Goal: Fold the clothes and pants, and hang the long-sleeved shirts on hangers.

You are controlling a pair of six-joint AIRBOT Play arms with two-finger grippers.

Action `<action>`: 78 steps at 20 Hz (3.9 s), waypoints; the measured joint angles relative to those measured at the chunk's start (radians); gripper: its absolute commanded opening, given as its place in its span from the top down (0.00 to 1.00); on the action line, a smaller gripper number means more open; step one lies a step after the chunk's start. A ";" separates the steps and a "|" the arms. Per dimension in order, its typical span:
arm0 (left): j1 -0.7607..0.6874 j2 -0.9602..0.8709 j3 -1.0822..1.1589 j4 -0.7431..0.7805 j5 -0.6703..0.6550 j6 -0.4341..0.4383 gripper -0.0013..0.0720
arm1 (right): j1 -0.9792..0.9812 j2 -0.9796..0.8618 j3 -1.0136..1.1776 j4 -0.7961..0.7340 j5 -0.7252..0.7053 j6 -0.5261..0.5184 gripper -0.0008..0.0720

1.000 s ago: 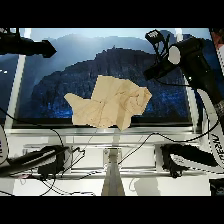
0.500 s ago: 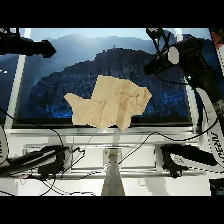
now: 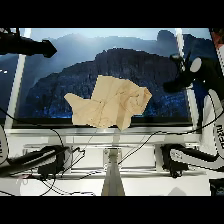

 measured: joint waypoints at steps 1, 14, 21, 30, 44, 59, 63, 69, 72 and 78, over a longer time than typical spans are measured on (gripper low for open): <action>0.000 0.000 0.000 -0.008 -0.005 0.000 0.04 | -0.016 0.000 -0.044 0.093 0.009 -0.045 0.38; 0.000 0.000 0.000 -0.218 -0.021 -0.001 0.04 | 0.163 0.000 -0.483 0.616 -0.137 -0.073 0.35; 0.000 0.000 0.000 -0.234 -0.021 -0.001 0.04 | 0.201 0.001 -0.463 0.736 -0.361 -0.020 0.35; 0.000 0.000 0.000 -0.236 -0.020 0.000 0.04 | 0.205 0.001 -0.320 0.628 -0.429 0.102 0.37; -0.001 -0.164 0.000 -0.132 -0.016 -0.038 0.23 | 0.210 -0.001 -0.294 0.584 -0.511 0.266 0.48; -0.171 -0.592 -0.001 -0.289 0.016 -0.073 0.84 | 0.276 0.040 -0.279 0.514 -0.627 0.296 0.97; -0.204 -0.604 -0.001 -0.297 0.097 -0.074 0.97 | 0.270 0.074 -0.206 0.438 -0.608 0.296 0.97; -0.170 -0.499 0.002 -0.294 0.179 -0.079 0.97 | 0.269 0.147 0.028 0.151 -0.518 0.296 0.97; -0.101 -0.352 0.003 -0.296 0.256 -0.082 0.97 | 0.269 0.199 0.169 -0.008 -0.480 0.300 0.97; 0.064 0.034 0.003 -0.298 0.485 -0.078 0.97 | 0.269 0.319 0.410 -0.138 -0.450 0.303 0.97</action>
